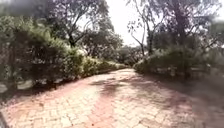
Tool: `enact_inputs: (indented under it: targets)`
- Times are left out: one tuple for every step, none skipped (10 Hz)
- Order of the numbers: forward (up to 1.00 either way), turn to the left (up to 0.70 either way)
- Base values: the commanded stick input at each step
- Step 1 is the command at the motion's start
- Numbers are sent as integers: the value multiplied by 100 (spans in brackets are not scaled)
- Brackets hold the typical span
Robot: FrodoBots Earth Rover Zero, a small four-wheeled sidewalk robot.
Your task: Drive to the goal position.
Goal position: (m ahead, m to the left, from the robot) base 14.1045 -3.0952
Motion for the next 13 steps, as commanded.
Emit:
enact_inputs:
  targets:
    - [70, 0]
    - [70, 0]
    - [70, 0]
    - [70, 0]
    - [70, 0]
    - [70, 0]
    - [70, 0]
    - [70, -3]
    - [70, -12]
    - [70, -35]
    - [70, -35]
    - [70, -25]
    - [70, -7]
